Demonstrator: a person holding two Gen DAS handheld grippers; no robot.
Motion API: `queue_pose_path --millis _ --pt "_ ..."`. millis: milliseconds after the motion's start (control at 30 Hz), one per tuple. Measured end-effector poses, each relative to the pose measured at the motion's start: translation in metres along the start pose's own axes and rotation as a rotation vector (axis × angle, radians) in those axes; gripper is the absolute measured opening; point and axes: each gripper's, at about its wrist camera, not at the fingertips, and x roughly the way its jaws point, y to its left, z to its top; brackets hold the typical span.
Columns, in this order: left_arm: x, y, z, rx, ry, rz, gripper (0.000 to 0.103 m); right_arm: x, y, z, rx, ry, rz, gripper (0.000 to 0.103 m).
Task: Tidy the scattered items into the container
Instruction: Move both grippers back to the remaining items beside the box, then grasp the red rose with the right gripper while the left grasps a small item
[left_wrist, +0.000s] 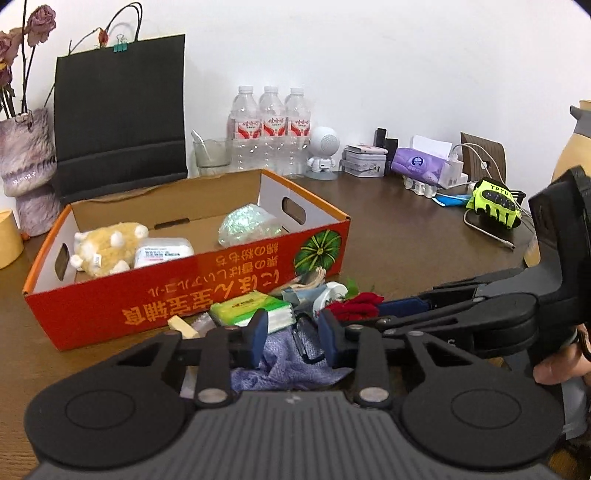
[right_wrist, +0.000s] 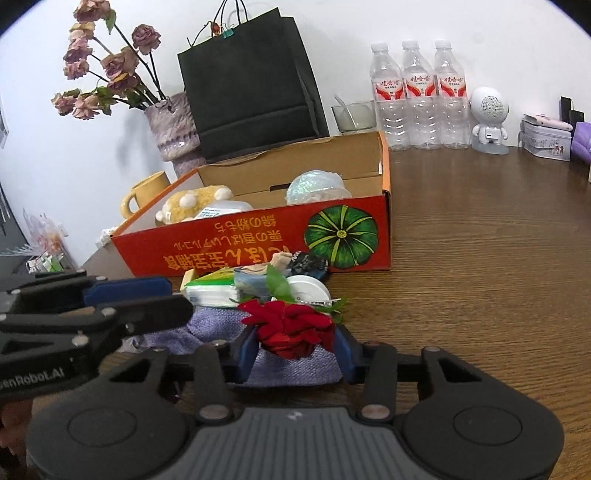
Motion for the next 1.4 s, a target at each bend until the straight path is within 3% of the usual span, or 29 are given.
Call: queue_pose_path --millis 467,667,733,767,867,1067,1400 --pt "0.027 -0.016 -0.01 0.12 0.131 -0.024 0.031 -0.005 0.0 -0.002 0.032 -0.002 0.016 0.033" --pt "0.039 -0.023 -0.014 0.19 0.149 -0.033 0.035 -0.006 0.001 -0.003 0.029 -0.001 0.026 0.033" --pt "0.045 -0.025 -0.016 0.204 0.158 -0.028 0.032 -0.005 0.001 -0.003 0.029 -0.001 0.027 0.032" --pt "0.048 -0.026 -0.017 0.21 0.16 -0.022 0.023 -0.005 0.001 -0.003 0.028 0.0 0.028 0.032" --pt "0.05 -0.025 -0.02 0.217 0.142 0.003 0.006 -0.005 0.003 -0.004 0.023 -0.001 0.026 0.032" --pt "0.041 -0.008 -0.021 0.121 0.103 0.037 0.004 -0.008 0.004 -0.005 0.015 -0.02 0.012 0.03" --pt "0.018 -0.006 -0.019 0.093 0.056 0.051 0.004 -0.019 0.016 -0.008 -0.007 -0.065 -0.017 0.026"
